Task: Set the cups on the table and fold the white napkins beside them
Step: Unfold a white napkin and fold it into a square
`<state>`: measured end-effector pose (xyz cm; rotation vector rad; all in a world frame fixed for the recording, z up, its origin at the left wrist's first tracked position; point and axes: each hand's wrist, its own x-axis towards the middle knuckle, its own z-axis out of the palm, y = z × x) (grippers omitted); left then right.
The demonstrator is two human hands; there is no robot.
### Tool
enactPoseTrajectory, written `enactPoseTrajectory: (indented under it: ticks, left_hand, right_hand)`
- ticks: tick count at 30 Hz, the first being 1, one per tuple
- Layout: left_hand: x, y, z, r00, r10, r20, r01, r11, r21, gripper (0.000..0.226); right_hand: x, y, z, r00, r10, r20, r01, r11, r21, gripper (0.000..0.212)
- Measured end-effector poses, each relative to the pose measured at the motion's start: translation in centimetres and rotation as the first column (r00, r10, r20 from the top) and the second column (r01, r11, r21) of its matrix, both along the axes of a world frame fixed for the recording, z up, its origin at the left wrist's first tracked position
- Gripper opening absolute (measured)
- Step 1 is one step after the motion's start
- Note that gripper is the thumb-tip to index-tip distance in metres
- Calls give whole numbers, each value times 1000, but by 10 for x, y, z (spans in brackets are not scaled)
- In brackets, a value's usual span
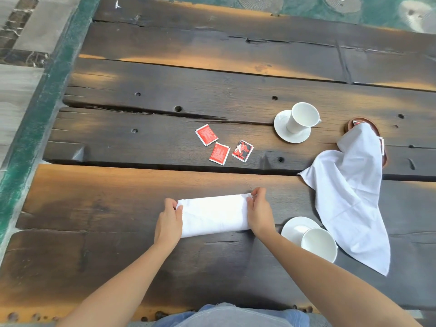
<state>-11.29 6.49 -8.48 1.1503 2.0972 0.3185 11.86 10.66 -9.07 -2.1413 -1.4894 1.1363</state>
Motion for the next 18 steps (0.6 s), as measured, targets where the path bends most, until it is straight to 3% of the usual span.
enactPoseTrajectory:
  ticks: [5, 8, 11, 15, 18]
  left_hand:
    - [-8, 0, 5, 992, -77, -100, 77, 997, -7, 30]
    - [-19, -3, 8, 992, -75, -101, 81, 995, 50, 50]
    - [-23, -9, 7, 993, -97, -62, 102, 992, 72, 52]
    - [-22, -13, 13, 995, -96, -37, 98, 994, 52, 54]
    - [-24, -21, 24, 945, -226, -237, 238, 971, 23, 58]
  right_hand:
    - [11, 0, 14, 985, 102, 139, -110, 993, 44, 14]
    - [15, 2, 28, 936, 263, 235, -305, 938, 164, 20]
    - [3, 2, 42, 806, 517, 287, -577, 793, 192, 29]
    - [-21, -11, 47, 530, 772, 350, -843, 524, 121, 35]
    - [-30, -19, 41, 443, 825, 349, -893, 441, 90, 46]
